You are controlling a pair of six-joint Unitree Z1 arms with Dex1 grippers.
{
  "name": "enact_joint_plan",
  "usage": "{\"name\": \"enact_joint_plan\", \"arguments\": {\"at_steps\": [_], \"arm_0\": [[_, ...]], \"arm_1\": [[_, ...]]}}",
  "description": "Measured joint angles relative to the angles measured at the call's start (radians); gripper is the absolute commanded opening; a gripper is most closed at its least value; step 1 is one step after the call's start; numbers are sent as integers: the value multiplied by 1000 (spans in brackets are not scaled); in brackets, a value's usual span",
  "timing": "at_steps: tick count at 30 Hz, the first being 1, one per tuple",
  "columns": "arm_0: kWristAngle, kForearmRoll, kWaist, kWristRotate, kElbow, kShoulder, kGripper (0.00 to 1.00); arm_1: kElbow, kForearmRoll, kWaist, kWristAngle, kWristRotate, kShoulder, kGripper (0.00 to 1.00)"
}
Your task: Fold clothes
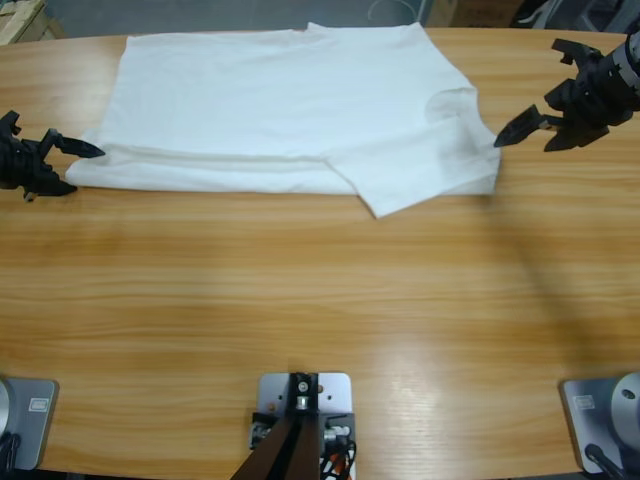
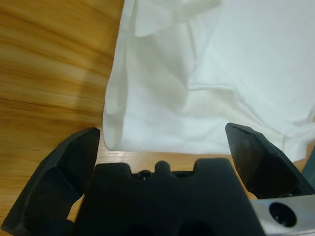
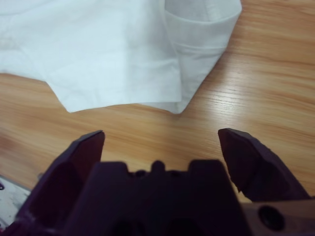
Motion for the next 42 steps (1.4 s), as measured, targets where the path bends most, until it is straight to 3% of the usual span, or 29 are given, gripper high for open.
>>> {"name": "enact_joint_plan", "arguments": {"at_steps": [7, 8, 11, 13, 15, 17, 36, 42], "arm_0": [[-4, -28, 0, -6, 0, 24, 999], [-6, -33, 0, -6, 0, 26, 951], [-12, -49, 0, -6, 0, 35, 565], [-15, -61, 0, -6, -1, 42, 480], [-16, -68, 1, -6, -1, 49, 298], [-17, -72, 3, -6, -1, 61, 1], [-101, -100, 34, -6, 21, 110, 0], [-143, -100, 95, -1, 61, 80, 0]], "arm_1": [[0, 0, 0, 0, 0, 0, 941], [0, 0, -1, 0, 0, 0, 941], [0, 0, -4, 0, 0, 0, 941], [0, 0, -4, 0, 0, 0, 941], [0, 0, -4, 0, 0, 0, 941], [0, 1, -5, 0, 0, 0, 941], [-24, 31, -6, 2, 15, -13, 945], [75, -61, -68, 93, 86, -60, 941]]}}
